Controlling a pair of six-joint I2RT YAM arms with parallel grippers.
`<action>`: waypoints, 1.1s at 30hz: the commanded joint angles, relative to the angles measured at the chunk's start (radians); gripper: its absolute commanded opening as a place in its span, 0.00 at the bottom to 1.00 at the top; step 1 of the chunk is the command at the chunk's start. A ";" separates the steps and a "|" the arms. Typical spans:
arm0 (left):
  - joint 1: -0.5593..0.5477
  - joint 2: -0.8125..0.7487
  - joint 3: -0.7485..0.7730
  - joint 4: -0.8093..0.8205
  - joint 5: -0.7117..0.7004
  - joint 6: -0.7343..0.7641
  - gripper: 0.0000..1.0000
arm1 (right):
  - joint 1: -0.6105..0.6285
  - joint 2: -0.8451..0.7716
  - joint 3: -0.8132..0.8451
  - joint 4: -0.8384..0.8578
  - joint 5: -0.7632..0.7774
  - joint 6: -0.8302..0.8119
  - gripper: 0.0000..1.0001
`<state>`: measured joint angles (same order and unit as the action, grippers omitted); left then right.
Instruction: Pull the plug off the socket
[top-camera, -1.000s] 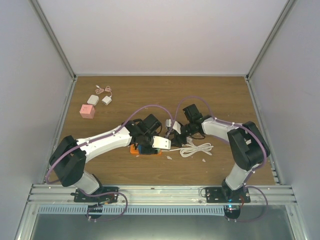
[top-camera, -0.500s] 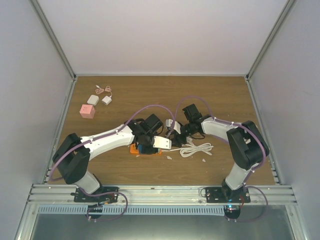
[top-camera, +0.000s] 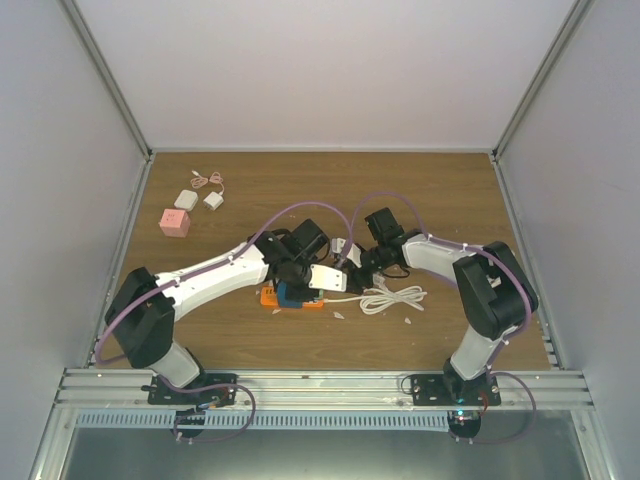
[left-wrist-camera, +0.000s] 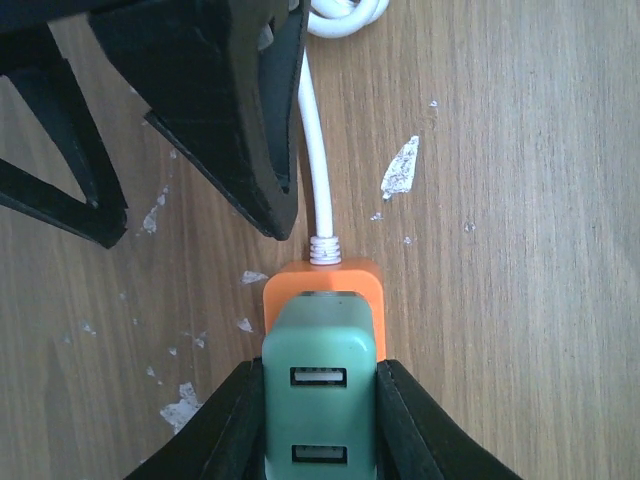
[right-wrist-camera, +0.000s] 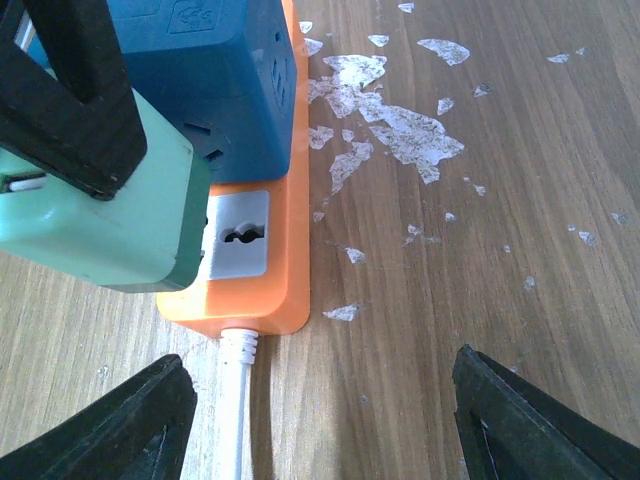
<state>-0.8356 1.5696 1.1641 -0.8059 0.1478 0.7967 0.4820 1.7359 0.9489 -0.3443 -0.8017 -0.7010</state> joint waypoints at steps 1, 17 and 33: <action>-0.007 -0.029 0.039 -0.032 -0.004 0.009 0.23 | -0.006 0.014 0.021 -0.014 -0.014 -0.002 0.72; 0.131 -0.200 0.069 -0.082 0.083 0.010 0.23 | -0.007 0.014 0.021 -0.015 -0.014 -0.003 0.72; 0.754 -0.061 0.089 0.018 0.376 -0.045 0.27 | -0.007 0.016 0.024 -0.017 -0.015 -0.005 0.72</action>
<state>-0.2062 1.4326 1.2213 -0.8581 0.4114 0.8021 0.4820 1.7428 0.9562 -0.3508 -0.8021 -0.7010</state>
